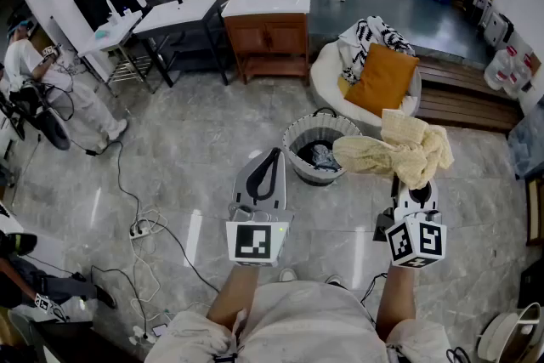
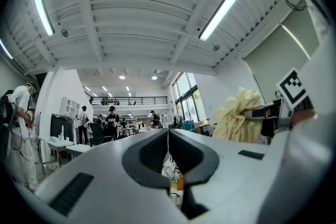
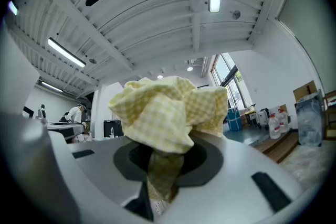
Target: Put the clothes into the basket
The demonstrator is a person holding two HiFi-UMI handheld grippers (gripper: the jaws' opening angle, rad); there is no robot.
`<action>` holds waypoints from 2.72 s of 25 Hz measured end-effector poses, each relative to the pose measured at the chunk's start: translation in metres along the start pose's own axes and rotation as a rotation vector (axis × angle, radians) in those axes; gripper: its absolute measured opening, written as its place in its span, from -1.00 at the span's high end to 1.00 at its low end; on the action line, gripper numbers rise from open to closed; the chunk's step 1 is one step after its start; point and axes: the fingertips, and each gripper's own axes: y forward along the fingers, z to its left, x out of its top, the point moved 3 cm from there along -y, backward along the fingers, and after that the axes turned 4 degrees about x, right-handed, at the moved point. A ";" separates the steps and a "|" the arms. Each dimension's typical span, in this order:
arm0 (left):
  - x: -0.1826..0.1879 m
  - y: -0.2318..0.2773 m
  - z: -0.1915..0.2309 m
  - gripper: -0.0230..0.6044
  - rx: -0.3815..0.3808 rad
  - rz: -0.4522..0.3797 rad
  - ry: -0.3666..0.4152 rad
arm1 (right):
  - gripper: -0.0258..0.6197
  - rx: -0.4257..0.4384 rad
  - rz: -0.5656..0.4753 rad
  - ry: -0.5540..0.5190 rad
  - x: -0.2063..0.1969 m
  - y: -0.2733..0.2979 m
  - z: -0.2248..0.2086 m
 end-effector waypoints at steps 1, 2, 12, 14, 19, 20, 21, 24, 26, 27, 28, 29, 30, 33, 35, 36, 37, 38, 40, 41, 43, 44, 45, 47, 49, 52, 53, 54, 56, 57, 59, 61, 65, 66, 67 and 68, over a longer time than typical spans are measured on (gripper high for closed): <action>-0.003 -0.002 0.006 0.90 -0.002 0.004 -0.002 | 0.69 0.001 -0.001 0.004 -0.002 0.002 0.006; -0.006 -0.004 0.011 0.90 -0.004 0.008 -0.004 | 0.69 0.002 -0.002 0.006 -0.003 0.004 0.012; -0.008 -0.022 0.067 0.90 0.014 -0.001 -0.005 | 0.69 -0.005 0.014 -0.115 -0.010 0.020 0.066; -0.013 -0.025 0.077 0.90 0.019 -0.003 -0.016 | 0.69 -0.006 0.020 -0.131 -0.015 0.022 0.075; -0.028 -0.036 0.095 0.90 0.023 0.003 -0.033 | 0.68 -0.010 0.033 -0.139 -0.028 0.020 0.092; -0.030 -0.037 0.098 0.90 0.022 0.004 -0.038 | 0.68 -0.016 0.037 -0.144 -0.030 0.020 0.095; -0.031 -0.037 0.100 0.90 0.020 0.006 -0.045 | 0.68 -0.022 0.041 -0.149 -0.031 0.020 0.098; -0.034 -0.035 0.106 0.90 0.015 0.013 -0.060 | 0.68 -0.031 0.053 -0.151 -0.035 0.024 0.101; -0.036 -0.032 0.108 0.90 0.013 0.015 -0.065 | 0.68 -0.032 0.059 -0.152 -0.039 0.027 0.102; -0.039 -0.031 0.109 0.90 0.012 0.017 -0.066 | 0.68 -0.033 0.061 -0.153 -0.041 0.029 0.102; -0.041 -0.029 0.110 0.90 0.011 0.019 -0.067 | 0.68 -0.034 0.062 -0.154 -0.043 0.032 0.102; -0.043 -0.025 0.111 0.90 0.010 0.022 -0.067 | 0.68 -0.033 0.064 -0.152 -0.045 0.035 0.101; -0.046 -0.021 0.111 0.90 0.011 0.026 -0.068 | 0.68 -0.030 0.066 -0.145 -0.046 0.040 0.099; -0.053 -0.005 0.112 0.90 0.019 0.041 -0.061 | 0.68 -0.007 0.070 -0.110 -0.050 0.057 0.092; -0.055 0.009 0.109 0.90 0.022 0.052 -0.057 | 0.68 0.002 0.072 -0.106 -0.050 0.069 0.084; -0.056 0.016 0.107 0.90 0.023 0.054 -0.056 | 0.68 0.005 0.071 -0.106 -0.049 0.075 0.079; -0.056 0.024 0.105 0.90 0.023 0.054 -0.053 | 0.68 0.007 0.069 -0.105 -0.049 0.082 0.074; -0.057 0.032 0.104 0.90 0.023 0.054 -0.050 | 0.68 0.010 0.069 -0.103 -0.050 0.090 0.069; -0.059 0.050 0.103 0.90 0.026 0.054 -0.047 | 0.68 0.020 0.072 -0.098 -0.053 0.107 0.059; -0.060 0.059 0.102 0.90 0.029 0.054 -0.049 | 0.68 0.026 0.076 -0.096 -0.053 0.116 0.053; -0.061 0.079 0.100 0.90 0.040 0.056 -0.047 | 0.68 0.037 0.081 -0.093 -0.053 0.134 0.040; -0.061 0.090 0.098 0.90 0.049 0.056 -0.041 | 0.68 0.042 0.082 -0.093 -0.052 0.143 0.033; -0.061 0.102 0.096 0.90 0.060 0.054 -0.035 | 0.68 0.046 0.082 -0.093 -0.051 0.153 0.025; -0.063 0.125 0.090 0.90 0.074 0.055 -0.028 | 0.68 0.053 0.086 -0.089 -0.051 0.172 0.008; -0.063 0.146 0.082 0.90 0.076 0.059 -0.030 | 0.68 0.059 0.092 -0.083 -0.051 0.187 -0.010; -0.064 0.175 0.068 0.90 0.081 0.059 -0.024 | 0.68 0.065 0.099 -0.079 -0.052 0.207 -0.035; -0.065 0.184 0.064 0.90 0.084 0.059 -0.023 | 0.68 0.067 0.101 -0.077 -0.053 0.214 -0.044; -0.066 0.193 0.060 0.90 0.088 0.059 -0.022 | 0.68 0.068 0.103 -0.075 -0.055 0.221 -0.053; -0.070 0.212 0.050 0.90 0.097 0.062 -0.016 | 0.68 0.069 0.101 -0.068 -0.056 0.234 -0.075; -0.071 0.222 0.045 0.90 0.102 0.062 -0.012 | 0.68 0.070 0.098 -0.063 -0.056 0.240 -0.086; -0.074 0.239 0.033 0.90 0.111 0.064 -0.009 | 0.68 0.072 0.095 -0.047 -0.056 0.251 -0.110; -0.076 0.256 0.022 0.90 0.118 0.069 -0.005 | 0.68 0.079 0.099 -0.032 -0.058 0.262 -0.131; -0.081 0.280 0.006 0.90 0.131 0.078 -0.009 | 0.68 0.099 0.116 -0.012 -0.068 0.280 -0.156; -0.082 0.284 0.004 0.90 0.136 0.082 -0.009 | 0.68 0.104 0.119 -0.007 -0.070 0.283 -0.159; -0.084 0.287 0.003 0.90 0.141 0.086 -0.007 | 0.68 0.108 0.123 -0.002 -0.072 0.286 -0.162; -0.085 0.290 0.002 0.90 0.144 0.090 -0.006 | 0.68 0.112 0.127 0.001 -0.074 0.289 -0.164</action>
